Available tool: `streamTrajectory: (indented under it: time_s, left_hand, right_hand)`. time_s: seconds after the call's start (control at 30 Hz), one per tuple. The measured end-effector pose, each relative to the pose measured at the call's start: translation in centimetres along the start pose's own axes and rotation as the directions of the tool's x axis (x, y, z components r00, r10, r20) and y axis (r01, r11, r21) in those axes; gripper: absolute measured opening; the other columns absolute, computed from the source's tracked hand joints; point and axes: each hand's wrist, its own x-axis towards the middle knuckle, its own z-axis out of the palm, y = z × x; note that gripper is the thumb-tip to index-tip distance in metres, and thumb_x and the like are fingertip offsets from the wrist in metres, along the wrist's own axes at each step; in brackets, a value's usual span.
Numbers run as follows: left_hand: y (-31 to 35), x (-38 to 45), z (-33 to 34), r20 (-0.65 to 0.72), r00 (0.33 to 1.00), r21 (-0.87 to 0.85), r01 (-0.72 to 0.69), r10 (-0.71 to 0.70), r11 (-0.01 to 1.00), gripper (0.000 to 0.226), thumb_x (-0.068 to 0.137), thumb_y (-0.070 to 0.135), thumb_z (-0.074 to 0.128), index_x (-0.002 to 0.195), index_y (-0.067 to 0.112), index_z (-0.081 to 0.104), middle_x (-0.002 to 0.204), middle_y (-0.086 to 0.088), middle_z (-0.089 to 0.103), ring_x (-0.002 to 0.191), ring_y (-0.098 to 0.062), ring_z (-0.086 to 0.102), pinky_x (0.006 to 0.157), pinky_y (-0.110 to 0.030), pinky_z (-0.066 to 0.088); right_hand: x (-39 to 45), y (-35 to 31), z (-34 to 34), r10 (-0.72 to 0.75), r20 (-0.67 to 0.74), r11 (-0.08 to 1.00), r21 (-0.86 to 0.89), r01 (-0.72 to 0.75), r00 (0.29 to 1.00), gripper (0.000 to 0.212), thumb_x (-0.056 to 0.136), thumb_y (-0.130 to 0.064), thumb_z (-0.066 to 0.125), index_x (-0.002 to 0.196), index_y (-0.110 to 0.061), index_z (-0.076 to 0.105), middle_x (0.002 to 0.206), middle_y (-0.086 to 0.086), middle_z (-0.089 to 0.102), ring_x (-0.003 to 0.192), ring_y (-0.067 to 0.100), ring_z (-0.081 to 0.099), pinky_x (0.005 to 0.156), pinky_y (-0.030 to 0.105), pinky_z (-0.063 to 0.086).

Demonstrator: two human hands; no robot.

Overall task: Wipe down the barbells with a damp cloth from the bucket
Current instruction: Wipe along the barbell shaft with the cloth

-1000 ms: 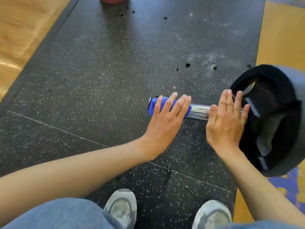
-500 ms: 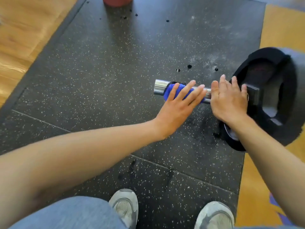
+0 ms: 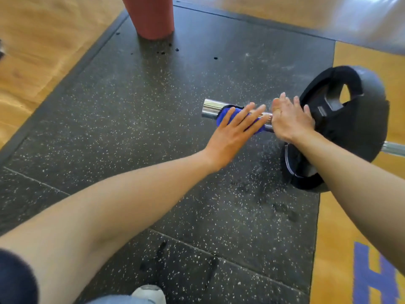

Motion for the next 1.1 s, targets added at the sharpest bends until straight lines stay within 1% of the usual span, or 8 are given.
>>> streamTrajectory:
  time_s: [0.1, 0.17, 0.37, 0.53, 0.7, 0.9, 1.03, 1.1]
  left_hand:
    - [-3.5, 0.7, 0.5, -0.003, 0.953, -0.069, 0.301, -0.302, 0.951, 0.093, 0.079, -0.019, 0.035, 0.163, 0.016, 0.016, 0.171, -0.004, 0.012, 0.158, -0.028, 0.007, 0.125, -0.052, 0.001]
    - [-3.3, 2.1, 0.6, -0.005, 0.931, -0.073, 0.364, -0.365, 0.929, 0.092, 0.079, -0.018, 0.031, 0.163, 0.013, 0.011, 0.171, -0.004, 0.008, 0.158, -0.030, 0.002, 0.124, -0.054, -0.001]
    - [-4.0, 5.8, 1.7, 0.014, 0.998, 0.000, 0.067, -0.067, 0.998, 0.091, 0.080, -0.015, 0.025, 0.164, 0.018, 0.011, 0.171, 0.000, 0.009, 0.158, -0.027, 0.007, 0.126, -0.052, 0.007]
    - [-4.8, 8.7, 2.9, -0.034, 0.920, -0.127, 0.384, -0.391, 0.914, 0.102, 0.078, -0.026, 0.048, 0.164, 0.015, 0.011, 0.171, 0.001, 0.009, 0.158, -0.028, 0.001, 0.124, -0.052, -0.002]
    - [-5.5, 12.0, 4.4, -0.048, 0.997, -0.003, 0.056, -0.056, 0.998, 0.094, 0.083, -0.016, 0.047, 0.163, 0.020, 0.015, 0.171, 0.003, 0.014, 0.157, -0.026, 0.011, 0.125, -0.052, 0.007]
    - [-7.3, 14.6, 4.8, -0.045, 0.913, -0.124, 0.398, -0.405, 0.909, 0.101, 0.079, -0.023, 0.053, 0.164, 0.016, 0.015, 0.171, 0.002, 0.011, 0.158, -0.029, 0.003, 0.126, -0.053, 0.002]
    - [-8.4, 16.9, 5.5, 0.004, 0.992, -0.062, 0.124, -0.124, 0.990, 0.096, 0.084, -0.020, 0.045, 0.164, 0.018, 0.011, 0.171, 0.004, 0.009, 0.158, -0.027, 0.004, 0.125, -0.050, 0.002]
    - [-11.2, 17.1, 5.5, 0.015, 0.991, -0.048, 0.132, -0.131, 0.990, 0.095, 0.084, -0.019, 0.048, 0.164, 0.021, 0.014, 0.171, 0.003, 0.011, 0.158, -0.026, 0.005, 0.125, -0.047, 0.002]
  right_hand:
    - [1.8, 0.0, -0.2, -0.010, -0.026, 1.000, -0.013, 0.009, 1.000, 0.066, 0.107, -0.049, 0.001, 0.163, -0.015, 0.010, 0.170, 0.001, 0.012, 0.157, 0.021, 0.001, 0.127, 0.046, -0.001]
    - [2.9, -0.2, -0.3, -0.003, -0.052, 1.000, -0.007, 0.003, 0.999, 0.068, 0.106, -0.051, 0.000, 0.163, -0.016, 0.013, 0.169, 0.002, 0.015, 0.157, 0.022, 0.002, 0.126, 0.047, 0.000]
    - [6.9, -0.3, -0.5, 0.032, -0.107, 0.999, 0.008, -0.032, 0.994, 0.070, 0.105, -0.053, 0.000, 0.162, -0.018, 0.017, 0.168, 0.001, 0.020, 0.157, 0.021, 0.005, 0.126, 0.049, 0.002]
    - [10.1, -0.2, -1.2, 0.026, -0.133, 0.999, 0.035, -0.022, 0.991, 0.070, 0.103, -0.058, -0.003, 0.163, -0.023, 0.011, 0.170, -0.001, 0.012, 0.157, 0.019, 0.000, 0.125, 0.047, -0.004]
    - [13.2, 0.0, -1.6, 0.057, -0.145, 0.997, 0.060, -0.048, 0.988, 0.070, 0.103, -0.059, -0.002, 0.163, -0.024, 0.010, 0.169, -0.002, 0.014, 0.157, 0.020, 0.002, 0.125, 0.049, -0.002]
    - [15.9, -0.1, -2.8, 0.068, -0.132, 0.994, 0.095, -0.055, 0.989, 0.072, 0.101, -0.063, -0.002, 0.163, -0.027, 0.010, 0.169, -0.002, 0.016, 0.157, 0.021, 0.006, 0.125, 0.051, 0.005]
    - [17.9, -0.2, -3.4, 0.082, -0.142, 0.992, 0.106, -0.067, 0.986, 0.068, 0.103, -0.060, 0.000, 0.163, -0.029, 0.009, 0.169, -0.002, 0.017, 0.157, 0.020, 0.007, 0.124, 0.051, 0.008]
    - [18.7, 0.0, -3.7, 0.074, -0.133, 0.992, 0.110, -0.059, 0.988, 0.068, 0.103, -0.060, 0.000, 0.163, -0.029, 0.007, 0.169, -0.003, 0.015, 0.157, 0.020, 0.006, 0.125, 0.050, 0.006]
